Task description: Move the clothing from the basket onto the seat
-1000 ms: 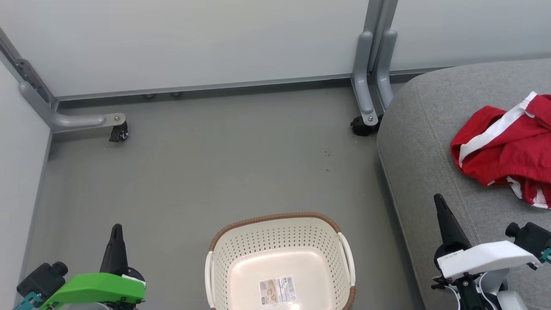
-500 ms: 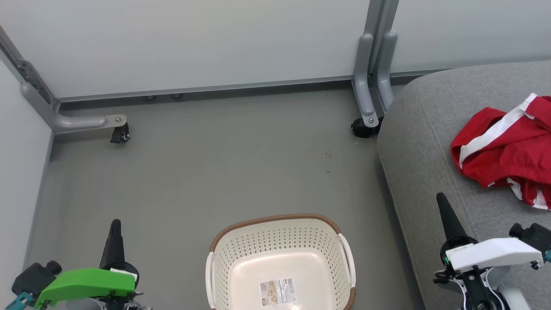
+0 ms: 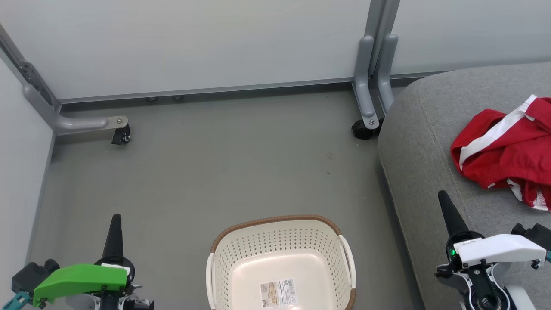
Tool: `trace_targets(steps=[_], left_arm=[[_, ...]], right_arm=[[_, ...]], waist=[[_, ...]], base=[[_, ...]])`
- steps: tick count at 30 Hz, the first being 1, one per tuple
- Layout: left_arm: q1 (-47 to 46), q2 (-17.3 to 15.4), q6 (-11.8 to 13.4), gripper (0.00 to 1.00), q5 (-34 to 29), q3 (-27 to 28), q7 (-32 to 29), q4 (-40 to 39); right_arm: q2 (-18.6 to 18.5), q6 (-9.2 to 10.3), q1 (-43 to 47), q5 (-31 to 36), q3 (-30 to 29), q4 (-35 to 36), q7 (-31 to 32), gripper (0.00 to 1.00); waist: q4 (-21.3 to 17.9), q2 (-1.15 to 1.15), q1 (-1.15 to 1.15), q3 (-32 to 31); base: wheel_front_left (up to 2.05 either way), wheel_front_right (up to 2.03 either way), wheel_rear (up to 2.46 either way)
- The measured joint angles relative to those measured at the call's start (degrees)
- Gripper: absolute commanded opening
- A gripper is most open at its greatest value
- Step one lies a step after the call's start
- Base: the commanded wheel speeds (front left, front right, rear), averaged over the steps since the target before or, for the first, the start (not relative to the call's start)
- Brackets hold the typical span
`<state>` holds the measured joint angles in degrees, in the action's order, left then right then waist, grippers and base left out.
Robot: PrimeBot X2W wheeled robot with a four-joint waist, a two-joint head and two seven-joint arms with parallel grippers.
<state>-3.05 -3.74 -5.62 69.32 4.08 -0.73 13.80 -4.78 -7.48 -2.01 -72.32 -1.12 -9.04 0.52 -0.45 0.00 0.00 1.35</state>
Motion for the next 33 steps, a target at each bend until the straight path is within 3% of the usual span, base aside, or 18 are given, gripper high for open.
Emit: trace_targets(steps=[33], left_arm=[[-1.79, 0.63, -1.24, 0.0, 15.94, 1.66, -4.07, 0.16]], right_arm=[[0.07, 0.01, -2.53, -15.24, -1.98, -3.39, 2.7, 0.0]], waist=[[0.29, 0.0, 0.0, -0.76]], base=[[0.0, 0.0, 0.0]])
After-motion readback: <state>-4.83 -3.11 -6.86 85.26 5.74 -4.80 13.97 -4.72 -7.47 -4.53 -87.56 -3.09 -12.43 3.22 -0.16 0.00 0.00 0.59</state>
